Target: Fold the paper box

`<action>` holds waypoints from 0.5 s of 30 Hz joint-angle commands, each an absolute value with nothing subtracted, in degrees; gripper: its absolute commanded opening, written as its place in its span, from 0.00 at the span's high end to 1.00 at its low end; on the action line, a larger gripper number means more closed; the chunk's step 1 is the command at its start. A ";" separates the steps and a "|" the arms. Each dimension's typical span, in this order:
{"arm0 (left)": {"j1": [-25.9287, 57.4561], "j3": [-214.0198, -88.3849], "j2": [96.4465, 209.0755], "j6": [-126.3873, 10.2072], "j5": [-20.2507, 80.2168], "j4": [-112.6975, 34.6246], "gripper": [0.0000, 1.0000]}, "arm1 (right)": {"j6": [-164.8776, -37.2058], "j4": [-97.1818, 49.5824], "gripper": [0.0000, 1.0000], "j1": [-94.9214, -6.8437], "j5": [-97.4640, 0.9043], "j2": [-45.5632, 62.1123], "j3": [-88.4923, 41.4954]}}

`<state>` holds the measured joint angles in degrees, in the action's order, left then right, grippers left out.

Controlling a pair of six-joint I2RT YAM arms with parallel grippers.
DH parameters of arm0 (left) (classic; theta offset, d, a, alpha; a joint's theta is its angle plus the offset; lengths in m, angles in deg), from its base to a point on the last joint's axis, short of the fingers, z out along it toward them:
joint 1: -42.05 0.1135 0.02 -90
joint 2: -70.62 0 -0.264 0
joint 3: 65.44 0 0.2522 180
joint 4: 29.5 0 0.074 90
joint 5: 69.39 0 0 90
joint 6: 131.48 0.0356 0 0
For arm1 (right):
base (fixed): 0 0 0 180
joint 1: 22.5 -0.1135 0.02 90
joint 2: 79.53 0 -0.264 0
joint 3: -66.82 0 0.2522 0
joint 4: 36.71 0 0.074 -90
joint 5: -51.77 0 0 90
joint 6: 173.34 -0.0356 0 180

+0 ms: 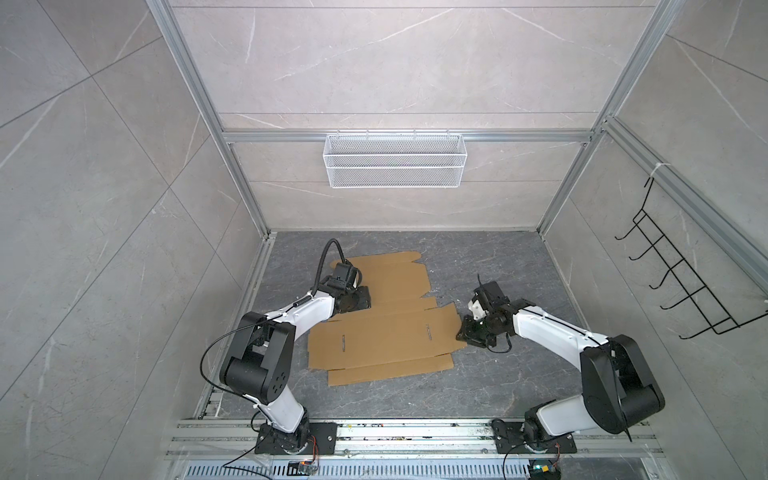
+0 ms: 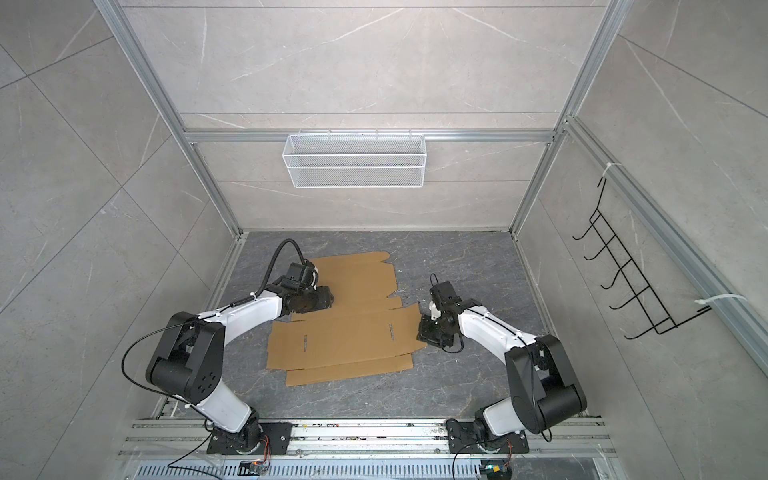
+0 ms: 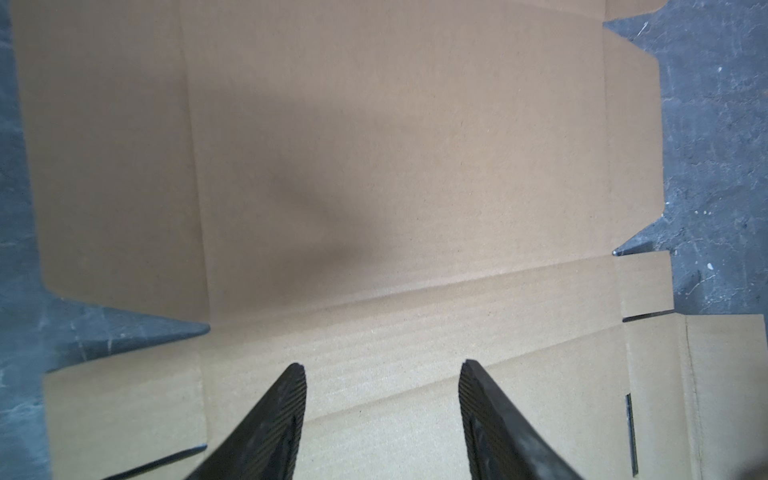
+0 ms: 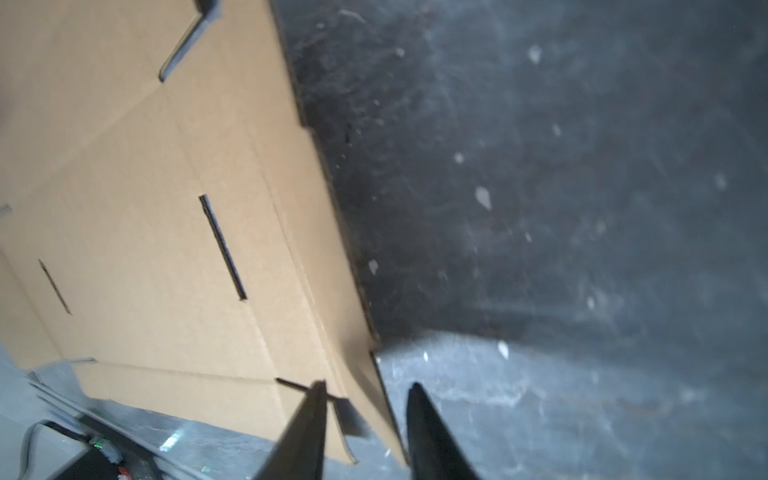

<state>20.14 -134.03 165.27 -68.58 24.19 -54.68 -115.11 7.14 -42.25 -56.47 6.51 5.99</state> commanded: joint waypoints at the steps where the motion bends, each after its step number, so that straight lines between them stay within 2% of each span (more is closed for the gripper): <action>1: 20.23 -129.78 162.89 -70.75 25.10 -54.66 0.38 | -113.04 4.98 0.80 -42.28 -55.41 9.98 1.80; 5: 19.87 -123.76 159.00 -73.43 26.00 -54.77 0.38 | -110.32 5.38 0.86 -42.32 -50.87 15.30 -5.42; 9: 16.97 -119.59 155.19 -76.18 26.26 -55.69 0.38 | -108.36 5.00 0.87 -42.34 -46.17 22.44 -15.36; 15: 7.95 -119.54 154.60 -82.29 25.93 -55.80 0.39 | -108.20 7.02 0.79 -42.29 -44.76 33.97 -32.85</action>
